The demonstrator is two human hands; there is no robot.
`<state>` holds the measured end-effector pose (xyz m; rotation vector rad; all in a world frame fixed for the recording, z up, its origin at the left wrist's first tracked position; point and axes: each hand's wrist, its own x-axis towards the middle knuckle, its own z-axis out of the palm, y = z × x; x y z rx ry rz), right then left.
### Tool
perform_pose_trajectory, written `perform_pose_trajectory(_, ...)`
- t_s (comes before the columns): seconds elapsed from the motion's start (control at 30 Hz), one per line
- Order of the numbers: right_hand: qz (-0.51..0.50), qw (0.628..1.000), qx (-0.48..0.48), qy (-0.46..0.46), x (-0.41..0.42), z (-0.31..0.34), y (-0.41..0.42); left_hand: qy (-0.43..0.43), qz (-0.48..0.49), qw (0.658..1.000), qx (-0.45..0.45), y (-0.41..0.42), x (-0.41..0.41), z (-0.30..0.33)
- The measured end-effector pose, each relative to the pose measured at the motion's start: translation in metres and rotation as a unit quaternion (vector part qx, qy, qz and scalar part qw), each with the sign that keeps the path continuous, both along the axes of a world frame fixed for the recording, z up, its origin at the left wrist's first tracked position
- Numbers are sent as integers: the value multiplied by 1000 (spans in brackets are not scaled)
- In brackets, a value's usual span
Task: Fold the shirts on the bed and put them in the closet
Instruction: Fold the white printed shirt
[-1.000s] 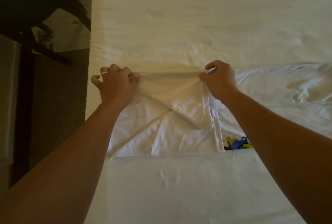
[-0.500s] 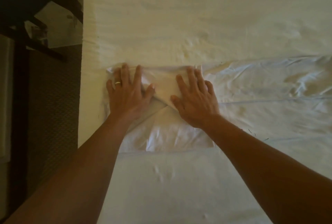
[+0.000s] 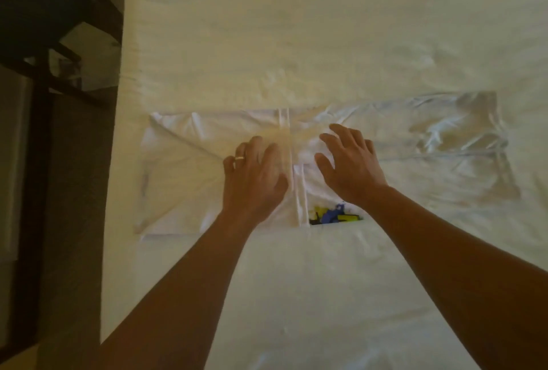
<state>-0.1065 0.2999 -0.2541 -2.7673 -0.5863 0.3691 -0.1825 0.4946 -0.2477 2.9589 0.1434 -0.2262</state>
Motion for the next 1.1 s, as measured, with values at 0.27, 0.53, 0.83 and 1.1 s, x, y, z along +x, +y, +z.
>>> perform_pose_trajectory(0.27, -47, 998, -19, -26, 33, 7, -153, 57, -72, 995, -48, -183, 7, -8)
perform_pose_trajectory(0.53, -106, 994, -33, 3, 100, 4, -251, 77, -99, 986, -107, -321, 45, -12)
perform_pose_trajectory(0.83, -187, 975, 30, 114, 160, -7, -271, 50, -126, 985, -106, -390, 64, -26)
perform_pose_trajectory(1.1, -250, 948, 88, 177, 181, -5, -269, -63, -144, 982, -110, -400, 56, -36)
